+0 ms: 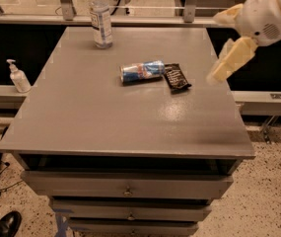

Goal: Knock redbull can over

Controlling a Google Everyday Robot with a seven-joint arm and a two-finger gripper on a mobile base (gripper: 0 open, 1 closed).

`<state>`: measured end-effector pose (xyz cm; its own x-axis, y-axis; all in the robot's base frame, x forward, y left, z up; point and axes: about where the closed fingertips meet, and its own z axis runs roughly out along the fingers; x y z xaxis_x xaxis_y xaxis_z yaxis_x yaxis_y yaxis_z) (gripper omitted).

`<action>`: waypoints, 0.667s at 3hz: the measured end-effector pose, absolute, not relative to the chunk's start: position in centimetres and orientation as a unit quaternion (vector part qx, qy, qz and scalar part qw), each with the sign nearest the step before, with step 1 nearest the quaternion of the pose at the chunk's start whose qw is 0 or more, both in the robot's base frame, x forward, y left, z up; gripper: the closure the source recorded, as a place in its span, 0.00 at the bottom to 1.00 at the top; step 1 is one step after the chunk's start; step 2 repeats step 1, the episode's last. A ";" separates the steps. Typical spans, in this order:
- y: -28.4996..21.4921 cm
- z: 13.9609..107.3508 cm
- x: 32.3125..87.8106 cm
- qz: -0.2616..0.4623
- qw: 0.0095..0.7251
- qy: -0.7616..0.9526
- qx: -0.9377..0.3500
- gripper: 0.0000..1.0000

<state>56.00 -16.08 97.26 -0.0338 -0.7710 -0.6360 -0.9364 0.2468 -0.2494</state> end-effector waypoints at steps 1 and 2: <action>-17.1 98.2 55.3 0.125 0.363 0.709 -0.592 0.00; -17.1 98.2 55.3 0.125 0.363 0.709 -0.592 0.00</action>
Offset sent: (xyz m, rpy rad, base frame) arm 0.0000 0.0000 0.0000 0.0000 0.0000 0.0000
